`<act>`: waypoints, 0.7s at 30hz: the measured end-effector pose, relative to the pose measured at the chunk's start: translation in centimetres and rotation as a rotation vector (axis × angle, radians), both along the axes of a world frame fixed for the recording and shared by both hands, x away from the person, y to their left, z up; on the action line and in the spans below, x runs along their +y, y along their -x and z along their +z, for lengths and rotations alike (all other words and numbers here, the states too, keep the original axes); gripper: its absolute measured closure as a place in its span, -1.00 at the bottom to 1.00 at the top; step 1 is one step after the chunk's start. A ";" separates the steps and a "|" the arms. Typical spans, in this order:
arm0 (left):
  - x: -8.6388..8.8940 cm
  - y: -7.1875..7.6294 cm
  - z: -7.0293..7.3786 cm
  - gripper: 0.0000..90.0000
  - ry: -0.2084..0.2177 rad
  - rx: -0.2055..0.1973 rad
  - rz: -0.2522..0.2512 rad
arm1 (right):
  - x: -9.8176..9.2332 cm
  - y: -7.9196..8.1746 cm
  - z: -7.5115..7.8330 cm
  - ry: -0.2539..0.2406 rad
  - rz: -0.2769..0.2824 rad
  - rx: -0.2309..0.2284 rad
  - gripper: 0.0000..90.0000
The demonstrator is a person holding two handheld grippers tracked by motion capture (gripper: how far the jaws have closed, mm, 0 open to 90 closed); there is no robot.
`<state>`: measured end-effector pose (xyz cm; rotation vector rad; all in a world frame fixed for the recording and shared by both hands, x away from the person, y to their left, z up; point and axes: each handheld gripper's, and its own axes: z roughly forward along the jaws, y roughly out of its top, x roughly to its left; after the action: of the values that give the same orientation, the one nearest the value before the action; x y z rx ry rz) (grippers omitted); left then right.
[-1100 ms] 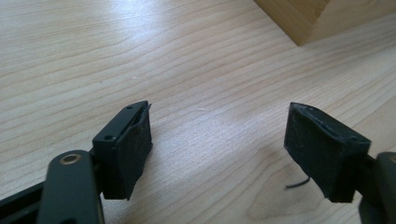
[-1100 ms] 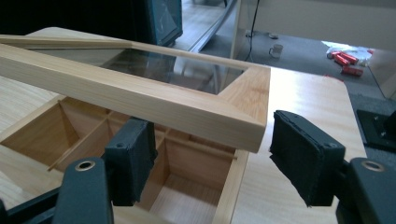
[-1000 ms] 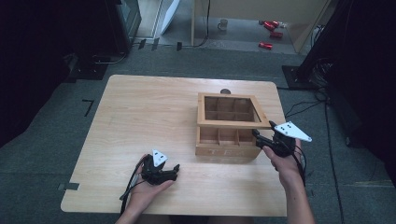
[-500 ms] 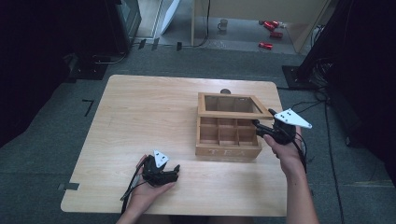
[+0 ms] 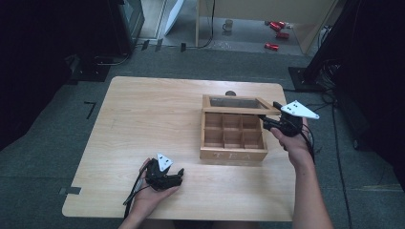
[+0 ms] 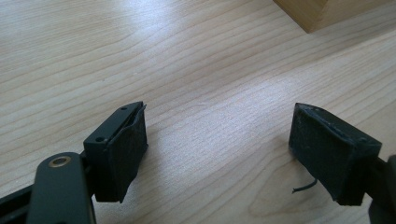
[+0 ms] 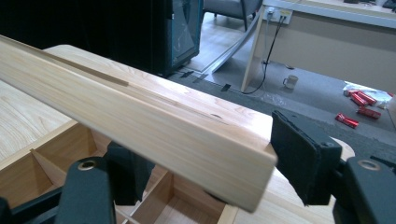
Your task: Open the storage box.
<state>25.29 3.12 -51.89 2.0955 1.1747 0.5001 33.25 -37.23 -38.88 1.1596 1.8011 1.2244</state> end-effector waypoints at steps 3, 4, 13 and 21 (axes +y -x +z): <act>0.0 0.0 0.0 -0.56 0.000 0.000 0.000 | -0.2 -0.4 0.2 -0.002 0.013 -0.005 -0.24; 0.0 0.0 0.0 -0.56 0.000 0.000 0.000 | -0.4 -0.6 0.3 -0.003 0.021 -0.008 -0.23; 0.0 0.0 0.0 -0.56 -0.002 0.000 -0.005 | -1.0 -1.9 1.0 -0.057 0.033 -0.017 -0.17; 0.0 -0.1 0.0 -0.56 0.001 0.002 -0.007 | -1.1 -2.8 1.7 -0.072 0.020 -0.024 -0.15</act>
<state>25.36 3.10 -51.87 2.0991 1.1684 0.4948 36.09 -38.29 -37.18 1.1652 1.7675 1.3190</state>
